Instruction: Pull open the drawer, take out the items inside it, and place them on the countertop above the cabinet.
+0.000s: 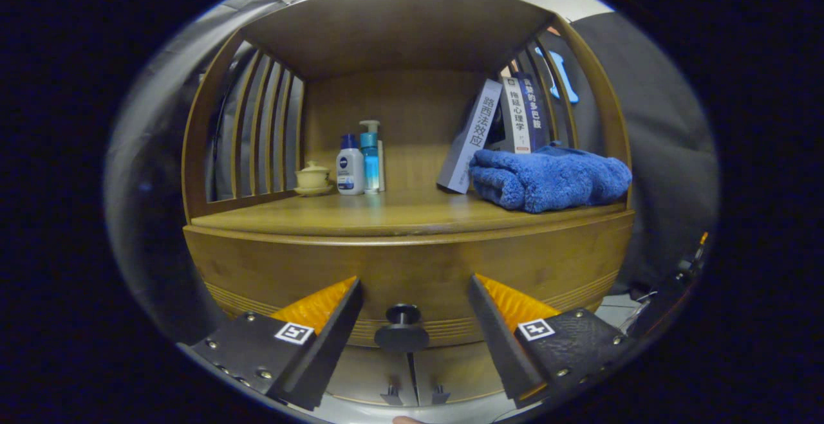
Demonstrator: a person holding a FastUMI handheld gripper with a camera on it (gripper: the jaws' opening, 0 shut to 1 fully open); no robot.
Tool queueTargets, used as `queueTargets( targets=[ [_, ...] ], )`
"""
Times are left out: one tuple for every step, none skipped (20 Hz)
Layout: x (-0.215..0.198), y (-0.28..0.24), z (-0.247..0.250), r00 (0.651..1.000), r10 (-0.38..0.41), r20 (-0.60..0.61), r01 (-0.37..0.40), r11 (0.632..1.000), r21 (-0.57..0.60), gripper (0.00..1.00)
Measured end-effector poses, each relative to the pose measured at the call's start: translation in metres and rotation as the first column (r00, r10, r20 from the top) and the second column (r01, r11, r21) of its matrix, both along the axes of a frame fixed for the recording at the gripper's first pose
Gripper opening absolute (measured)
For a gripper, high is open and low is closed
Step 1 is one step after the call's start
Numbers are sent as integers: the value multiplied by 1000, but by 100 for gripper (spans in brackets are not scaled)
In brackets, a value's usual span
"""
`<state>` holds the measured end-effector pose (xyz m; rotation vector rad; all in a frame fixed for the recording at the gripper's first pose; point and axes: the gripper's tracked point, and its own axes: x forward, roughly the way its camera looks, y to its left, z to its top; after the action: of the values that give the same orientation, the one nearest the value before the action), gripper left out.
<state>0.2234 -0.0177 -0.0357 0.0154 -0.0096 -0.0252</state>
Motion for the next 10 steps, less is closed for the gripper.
queueTargets(
  targets=[
    [5, 0, -2, 1000, 4, -6, -4, 1000, -2, 99],
    [9, 0, -1, 1000, 3, -3, -3, 1000, -14, 100],
    [8, 4, -4, 1000, 2, -8, -3, 999, -41, 100],
    [10, 7, -6, 1000, 1, -3, -2, 998, -69, 100],
    [10, 9, -12, 1000, 2, -3, -2, 997, -83, 100],
    [9, 8, -18, 1000, 2, -15, -3, 997, -80, 100],
    [7, 8, -20, 1000, 3, -13, -4, 998, -67, 87],
    [5, 6, -20, 1000, 11, -15, -11, 999, -44, 75],
    [13, 10, -22, 999, 41, -6, -41, 999, -20, 62],
    [10, 11, -22, 998, 54, -14, -54, 998, -17, 50]
  ],
)
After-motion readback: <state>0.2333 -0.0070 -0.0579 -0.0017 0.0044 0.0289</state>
